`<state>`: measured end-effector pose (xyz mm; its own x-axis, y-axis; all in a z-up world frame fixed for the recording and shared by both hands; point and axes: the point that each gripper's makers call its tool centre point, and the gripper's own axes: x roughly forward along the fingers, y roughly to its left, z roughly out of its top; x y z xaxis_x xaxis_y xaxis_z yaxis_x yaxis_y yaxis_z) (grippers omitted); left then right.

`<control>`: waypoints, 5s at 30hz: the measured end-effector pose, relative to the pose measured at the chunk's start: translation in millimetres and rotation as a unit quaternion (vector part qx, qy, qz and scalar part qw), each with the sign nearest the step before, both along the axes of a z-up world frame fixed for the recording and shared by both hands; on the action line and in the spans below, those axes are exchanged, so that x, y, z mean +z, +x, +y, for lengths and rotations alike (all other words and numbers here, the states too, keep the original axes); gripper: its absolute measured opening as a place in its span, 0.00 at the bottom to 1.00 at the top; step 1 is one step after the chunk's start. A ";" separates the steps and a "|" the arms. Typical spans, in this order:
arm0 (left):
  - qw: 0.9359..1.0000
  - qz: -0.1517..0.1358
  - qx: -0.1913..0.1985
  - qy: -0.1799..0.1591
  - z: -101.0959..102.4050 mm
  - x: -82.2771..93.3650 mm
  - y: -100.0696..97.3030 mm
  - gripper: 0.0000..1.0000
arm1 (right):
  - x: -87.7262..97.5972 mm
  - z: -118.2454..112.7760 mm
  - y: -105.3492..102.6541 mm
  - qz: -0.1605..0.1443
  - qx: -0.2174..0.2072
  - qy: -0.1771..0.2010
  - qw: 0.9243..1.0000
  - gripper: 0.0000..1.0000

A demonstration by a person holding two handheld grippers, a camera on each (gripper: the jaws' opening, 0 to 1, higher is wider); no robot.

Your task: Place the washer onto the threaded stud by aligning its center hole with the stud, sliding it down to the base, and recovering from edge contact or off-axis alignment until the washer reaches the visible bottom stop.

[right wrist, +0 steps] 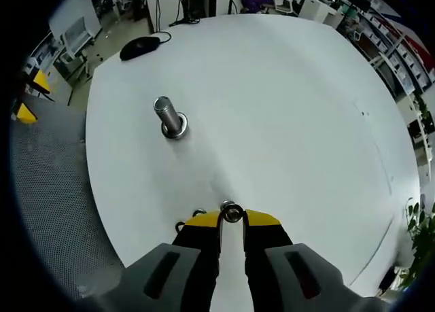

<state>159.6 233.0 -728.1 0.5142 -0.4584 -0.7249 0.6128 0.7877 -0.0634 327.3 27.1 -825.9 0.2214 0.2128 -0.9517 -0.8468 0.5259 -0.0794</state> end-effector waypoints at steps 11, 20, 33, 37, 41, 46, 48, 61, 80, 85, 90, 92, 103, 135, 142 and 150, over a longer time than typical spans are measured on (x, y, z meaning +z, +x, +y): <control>1.000 0.002 0.001 -0.001 0.9 -0.8 0.1 0.21 | -15.1 2.4 -1.9 0.014 -0.001 -0.006 1.000 0.14; 1.000 0.003 0.002 0.001 1.2 -1.2 0.2 0.21 | -24.7 0.4 -2.6 0.021 0.000 -0.013 1.000 0.14; 1.000 0.005 0.005 0.003 2.6 -2.7 0.1 0.21 | -34.5 -2.8 -4.5 0.028 -0.002 -0.016 0.999 0.15; 1.000 0.005 0.005 0.005 2.8 -3.0 -0.2 0.21 | -33.3 -1.5 -3.7 0.026 -0.006 -0.011 1.000 0.15; 1.000 0.006 0.005 0.005 2.9 -3.1 0.0 0.21 | -33.0 -2.1 -4.6 0.027 -0.010 -0.008 1.000 0.16; 1.000 0.006 0.005 0.005 2.9 -3.1 -0.2 0.21 | -33.3 -5.4 -5.4 0.026 -0.014 -0.007 1.000 0.17; 1.000 0.006 0.005 0.005 2.9 -2.9 0.0 0.21 | -33.0 -7.2 -4.9 0.024 -0.017 -0.007 1.000 0.18; 1.000 0.005 0.002 0.003 1.4 -2.3 -0.4 0.21 | -27.7 -20.8 -20.7 0.029 -0.029 -0.012 0.999 0.21; 1.000 0.002 -0.003 0.002 -0.8 -0.9 -1.4 0.22 | -29.1 -15.3 -50.8 0.037 -0.017 -0.001 0.999 0.24; 1.000 0.002 -0.007 0.005 -1.3 -1.8 -2.5 0.21 | -33.1 -13.6 -59.2 0.043 -0.016 0.001 0.999 0.25; 1.000 0.001 -0.005 0.004 -0.7 -1.4 -1.7 0.21 | -34.9 -7.9 -63.6 0.046 -0.015 0.006 0.999 0.26; 1.000 0.002 -0.005 0.004 -0.6 -1.7 -2.4 0.21 | -35.6 -4.1 -64.9 0.046 -0.008 0.007 0.999 0.26; 1.000 0.002 -0.005 0.007 -0.1 -2.0 -2.0 0.21 | -39.9 3.2 -63.3 0.040 0.013 -0.005 0.999 0.26; 1.000 0.005 -0.004 0.005 0.1 -2.7 -1.6 0.21 | -44.3 4.8 -60.9 0.060 0.044 -0.038 0.996 0.16; 1.000 0.004 -0.004 0.005 0.3 -2.4 -1.6 0.21 | -45.0 5.5 -61.2 0.071 0.033 -0.080 0.994 0.16; 1.000 0.002 -0.003 0.005 0.4 -1.7 -1.5 0.21 | -43.9 4.6 -63.1 0.068 0.015 -0.093 0.993 0.16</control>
